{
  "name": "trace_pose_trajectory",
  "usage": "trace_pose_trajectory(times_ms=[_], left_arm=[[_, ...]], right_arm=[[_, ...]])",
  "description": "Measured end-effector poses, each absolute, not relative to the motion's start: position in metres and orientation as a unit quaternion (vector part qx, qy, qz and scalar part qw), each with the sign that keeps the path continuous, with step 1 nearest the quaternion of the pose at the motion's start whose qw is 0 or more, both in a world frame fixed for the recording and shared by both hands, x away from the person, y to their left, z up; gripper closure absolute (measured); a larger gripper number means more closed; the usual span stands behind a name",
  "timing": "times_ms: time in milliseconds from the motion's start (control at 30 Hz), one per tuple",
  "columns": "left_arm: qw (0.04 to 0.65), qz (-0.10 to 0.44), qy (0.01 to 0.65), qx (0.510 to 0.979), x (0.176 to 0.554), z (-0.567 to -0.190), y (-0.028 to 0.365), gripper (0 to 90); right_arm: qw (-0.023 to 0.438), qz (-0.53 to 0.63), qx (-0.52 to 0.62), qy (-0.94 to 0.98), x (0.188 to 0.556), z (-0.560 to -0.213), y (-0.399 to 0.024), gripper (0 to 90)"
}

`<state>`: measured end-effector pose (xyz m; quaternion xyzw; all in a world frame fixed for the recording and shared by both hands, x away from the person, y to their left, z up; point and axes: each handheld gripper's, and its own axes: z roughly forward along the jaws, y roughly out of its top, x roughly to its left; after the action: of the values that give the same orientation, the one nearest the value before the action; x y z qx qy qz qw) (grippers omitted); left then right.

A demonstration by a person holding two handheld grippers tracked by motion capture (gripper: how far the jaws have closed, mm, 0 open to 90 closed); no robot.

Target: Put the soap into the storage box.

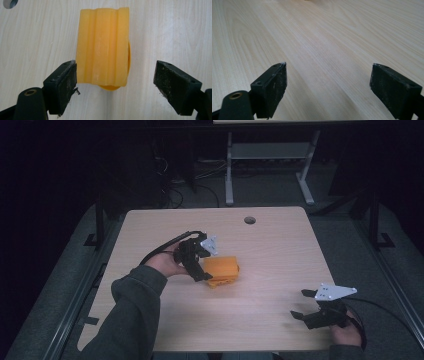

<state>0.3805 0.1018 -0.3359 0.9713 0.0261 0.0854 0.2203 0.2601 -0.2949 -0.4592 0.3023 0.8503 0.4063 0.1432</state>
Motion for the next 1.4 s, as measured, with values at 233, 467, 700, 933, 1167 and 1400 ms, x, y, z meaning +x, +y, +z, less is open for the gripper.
trace_pose_trajectory(times_ms=[233, 467, 700, 933, 1167, 1400], left_arm=[[0.223, 0.089, 0.027, 0.97, 0.375, -0.333, 0.108, 18.3], [0.227, 0.085, 0.029, 0.97, 0.368, -0.337, 0.114, 18.3], [0.233, 0.09, 0.028, 0.968, 0.361, -0.338, 0.119, 18.3], [0.238, 0.092, 0.025, 0.967, 0.354, -0.337, 0.121, 18.3], [0.243, 0.093, 0.021, 0.965, 0.346, -0.339, 0.124, 18.2], [0.244, 0.097, 0.022, 0.965, 0.338, -0.34, 0.131, 18.2]], right_arm=[[0.144, 0.404, 0.303, 0.851, 0.26, -0.459, -0.295, 13.7], [0.142, 0.403, 0.302, 0.852, 0.26, -0.459, -0.294, 13.7], [0.143, 0.402, 0.304, 0.852, 0.26, -0.46, -0.294, 13.7], [0.145, 0.4, 0.304, 0.852, 0.26, -0.459, -0.293, 13.7], [0.146, 0.399, 0.305, 0.852, 0.26, -0.46, -0.294, 13.7], [0.145, 0.395, 0.307, 0.853, 0.26, -0.46, -0.293, 13.7]])
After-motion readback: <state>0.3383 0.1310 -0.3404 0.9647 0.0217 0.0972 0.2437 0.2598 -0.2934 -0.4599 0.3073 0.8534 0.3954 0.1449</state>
